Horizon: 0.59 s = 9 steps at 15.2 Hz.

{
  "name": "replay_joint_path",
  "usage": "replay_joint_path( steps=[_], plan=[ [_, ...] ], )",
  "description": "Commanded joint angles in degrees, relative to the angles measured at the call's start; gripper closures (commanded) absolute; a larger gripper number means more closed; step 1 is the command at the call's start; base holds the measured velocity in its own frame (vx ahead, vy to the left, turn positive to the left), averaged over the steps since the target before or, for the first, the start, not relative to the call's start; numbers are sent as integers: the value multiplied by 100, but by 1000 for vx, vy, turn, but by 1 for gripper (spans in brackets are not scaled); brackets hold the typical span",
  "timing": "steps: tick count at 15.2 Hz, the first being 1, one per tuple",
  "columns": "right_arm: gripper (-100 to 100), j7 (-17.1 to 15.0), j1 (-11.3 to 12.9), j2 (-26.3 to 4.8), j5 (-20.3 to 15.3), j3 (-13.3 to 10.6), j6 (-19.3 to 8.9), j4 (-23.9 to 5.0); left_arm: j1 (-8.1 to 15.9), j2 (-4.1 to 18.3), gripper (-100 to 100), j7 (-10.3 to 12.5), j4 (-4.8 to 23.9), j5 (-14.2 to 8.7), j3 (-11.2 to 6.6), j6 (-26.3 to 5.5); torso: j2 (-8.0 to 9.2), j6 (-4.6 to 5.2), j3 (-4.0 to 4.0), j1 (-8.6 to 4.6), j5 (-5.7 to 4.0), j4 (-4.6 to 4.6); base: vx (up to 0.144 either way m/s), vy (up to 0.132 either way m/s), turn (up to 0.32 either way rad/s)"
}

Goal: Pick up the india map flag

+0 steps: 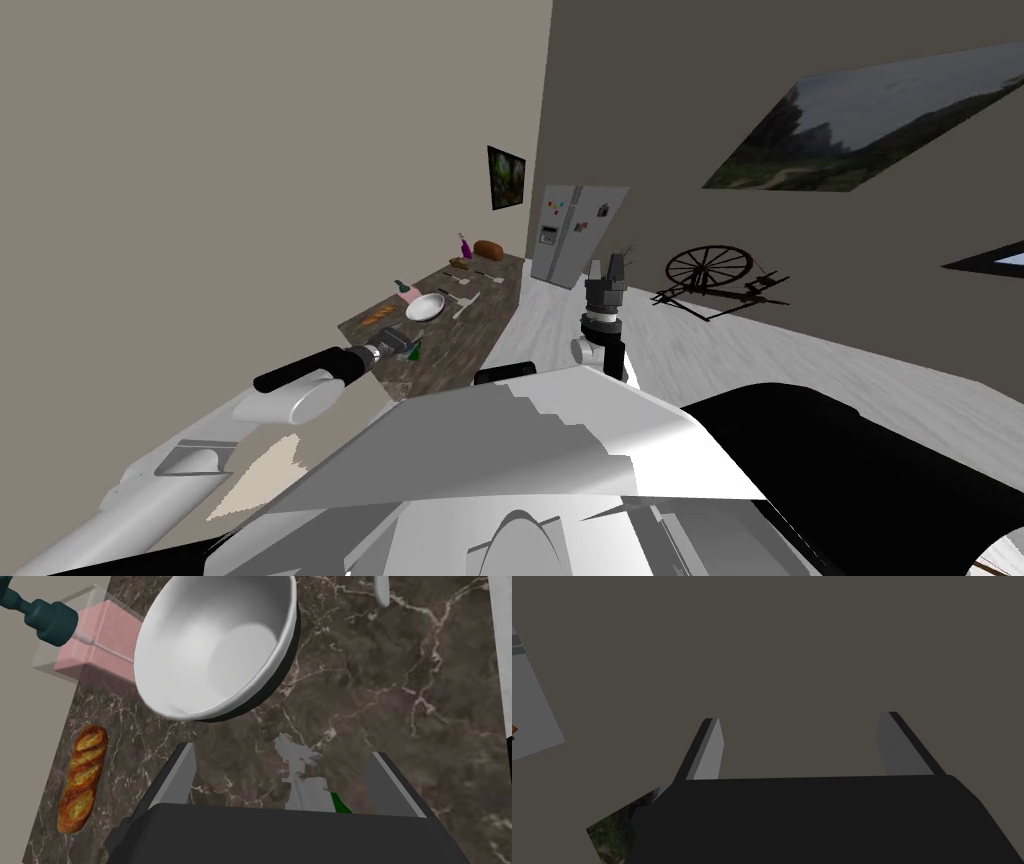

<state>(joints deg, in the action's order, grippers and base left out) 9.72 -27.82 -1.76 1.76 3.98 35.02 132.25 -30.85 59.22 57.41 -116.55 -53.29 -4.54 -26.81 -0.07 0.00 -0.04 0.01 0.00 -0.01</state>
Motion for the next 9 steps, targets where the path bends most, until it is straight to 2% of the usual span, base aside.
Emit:
replay_joint_path(
  steps=[1, 3, 4, 5, 6, 7, 8, 9],
  plan=[
    [0, 0, 0, 0, 0, 0, 0, 0, -9, 259, -100, 286, 129, -286, -9, -286, 0, 0, 0, 0, 0, 0, 14, 0, -155],
    [0, 0, 0, 0, 0, 0, 0, 0, -9, 259, -100, 373, 129, -313, -9, -325, 0, 2, 0, 0, 0, 0, 14, 4, -116],
    [0, 0, 0, 0, 0, 0, 0, 0, -27, 461, -100, 591, 219, -548, -25, -554, 0, 0, 0, 0, 0, 0, 14, 1, -135],
    [0, 0, 0, 0, 0, 0, 0, 0, -27, 461, -100, 640, 219, -548, -25, -577, 0, 3, 0, 0, 0, 0, 15, 2, -179],
    [0, 0, 0, 0, 0, 0, 0, 0, -46, 654, -100, 794, 307, -774, -39, -755, -1, 3, 0, 0, 0, 0, 20, 4, -215],
    [0, 0, 1, 0, 0, 0, 0, 0, -46, 654, -100, 897, 307, -774, -39, -821, -1, 4, -1, 0, 0, 0, 19, 7, -186],
    [0, 0, 0, 0, 0, 0, 0, 0, -66, 836, -100, 1033, 390, -959, -50, -969, -2, 2, -1, 0, 0, 0, 20, 8, -185],
    [0, 0, 0, 0, 0, 0, 0, 0, -66, 836, -100, 1138, 390, -991, -50, -1054, -3, 3, -2, 1, 0, -1, 19, 9, -165]
  ],
)
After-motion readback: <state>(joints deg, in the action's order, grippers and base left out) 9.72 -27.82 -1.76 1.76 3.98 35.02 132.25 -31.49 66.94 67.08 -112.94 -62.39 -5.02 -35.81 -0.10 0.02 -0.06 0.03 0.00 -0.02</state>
